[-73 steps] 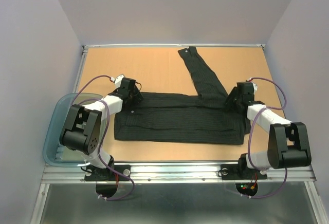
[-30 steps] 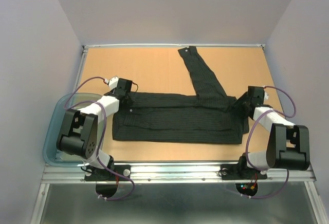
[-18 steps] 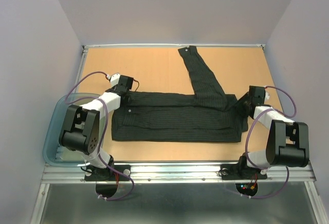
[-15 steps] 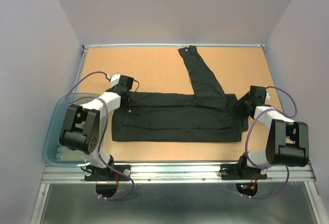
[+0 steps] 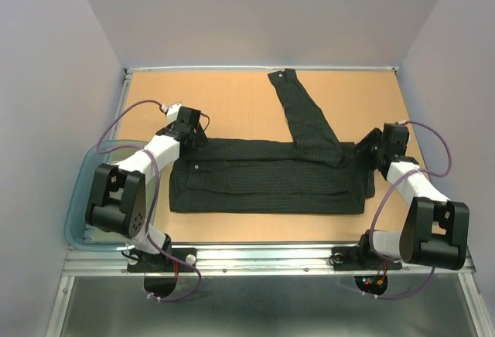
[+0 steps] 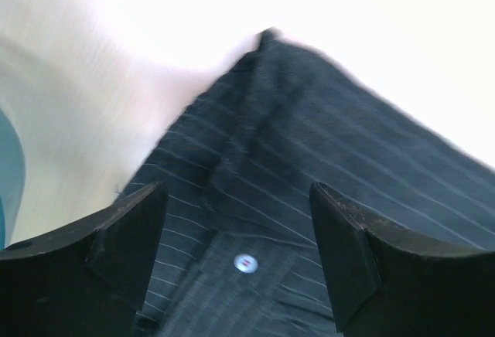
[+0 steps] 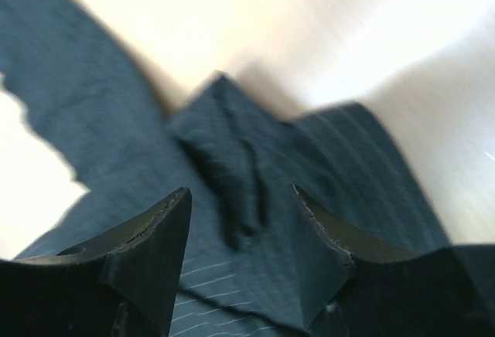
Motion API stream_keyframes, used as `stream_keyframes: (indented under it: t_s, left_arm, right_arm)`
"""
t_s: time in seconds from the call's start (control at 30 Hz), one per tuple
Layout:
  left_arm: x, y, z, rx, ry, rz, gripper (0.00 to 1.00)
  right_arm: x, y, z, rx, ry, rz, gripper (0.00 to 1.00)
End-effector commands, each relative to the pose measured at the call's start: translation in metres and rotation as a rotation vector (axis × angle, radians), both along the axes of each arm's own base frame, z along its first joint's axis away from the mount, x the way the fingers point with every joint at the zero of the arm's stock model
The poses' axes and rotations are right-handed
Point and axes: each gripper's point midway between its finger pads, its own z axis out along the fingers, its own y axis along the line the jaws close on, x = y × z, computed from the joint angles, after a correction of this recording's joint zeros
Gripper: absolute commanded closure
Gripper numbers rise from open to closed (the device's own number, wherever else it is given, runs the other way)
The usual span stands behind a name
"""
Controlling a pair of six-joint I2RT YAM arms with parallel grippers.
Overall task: Fold and stack the long sleeve shirts
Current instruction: Fold the shirt
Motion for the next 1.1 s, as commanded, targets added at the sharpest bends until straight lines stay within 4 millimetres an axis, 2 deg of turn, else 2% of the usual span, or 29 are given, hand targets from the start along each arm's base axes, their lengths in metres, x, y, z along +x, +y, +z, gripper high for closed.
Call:
stream_keyframes:
  t_s: [0.0,0.03,0.13,0.17,0.2,0.23,0.27,0.3,0.33,0.4,0.43,0.47,0.53,0.63,0.77,0.83,0.87,0.93,1.07]
  left_arm:
    - [0.022,-0.034,0.073,-0.1,-0.185,-0.072,0.14]
    - [0.026,-0.041,0.081,-0.119,-0.208,-0.089,0.14]
    - [0.034,-0.066,0.096,-0.206,-0.264,-0.155,0.14]
    - [0.036,-0.072,0.096,-0.228,-0.271,-0.172,0.15]
    - [0.041,-0.08,0.094,-0.26,-0.281,-0.194,0.16]
    - [0.044,-0.084,0.091,-0.276,-0.284,-0.199,0.17]
    - [0.049,-0.09,0.083,-0.295,-0.281,-0.21,0.18]
    - [0.051,-0.093,0.077,-0.303,-0.272,-0.212,0.18]
    - [0.052,-0.096,0.06,-0.311,-0.237,-0.212,0.19]
    - [0.059,-0.102,0.049,-0.326,-0.237,-0.216,0.2]
    - [0.061,-0.103,0.032,-0.324,-0.214,-0.207,0.2]
    - [0.062,-0.103,0.024,-0.319,-0.2,-0.201,0.2]
    - [0.064,-0.099,0.009,-0.304,-0.173,-0.176,0.22]
    - [0.062,-0.086,-0.011,-0.282,-0.139,-0.115,0.23]
    - [0.052,-0.065,-0.025,-0.268,-0.107,-0.018,0.25]
    - [0.047,-0.06,-0.026,-0.266,-0.1,0.008,0.25]
    - [0.044,-0.058,-0.024,-0.269,-0.106,0.028,0.25]
    - [0.041,-0.056,-0.02,-0.273,-0.114,0.043,0.25]
    - [0.048,-0.062,0.009,-0.296,-0.177,0.015,0.21]
  right_arm:
    - [0.038,0.015,0.065,0.045,-0.186,0.121,0.42]
    - [0.046,0.02,0.074,0.06,-0.223,0.151,0.42]
    - [0.065,0.036,0.083,0.157,-0.283,0.207,0.46]
    - [0.069,0.038,0.083,0.18,-0.298,0.203,0.48]
    - [0.069,0.04,0.071,0.221,-0.282,0.179,0.52]
    - [0.077,0.04,0.075,0.226,-0.332,0.175,0.55]
    - [0.079,0.039,0.069,0.24,-0.336,0.161,0.57]
    - [0.082,0.04,0.051,0.278,-0.305,0.135,0.61]
    - [0.086,0.041,0.046,0.288,-0.334,0.14,0.62]
    - [0.09,0.043,0.027,0.325,-0.313,0.128,0.66]
    - [0.091,0.042,0.006,0.336,-0.279,0.113,0.67]
    - [0.091,0.04,-0.003,0.336,-0.264,0.1,0.69]
    - [0.09,0.027,-0.024,0.317,-0.231,0.043,0.73]
    - [0.083,0.002,-0.041,0.298,-0.202,-0.024,0.74]
    - [0.066,-0.035,-0.059,0.241,-0.156,-0.124,0.74]
    - [0.065,-0.052,-0.061,0.193,-0.137,-0.146,0.73]
    - [0.058,-0.054,-0.068,0.177,-0.085,-0.155,0.73]
    - [0.067,-0.059,-0.052,0.12,-0.097,-0.106,0.73]
    - [0.09,-0.038,0.008,0.104,-0.246,0.022,0.68]
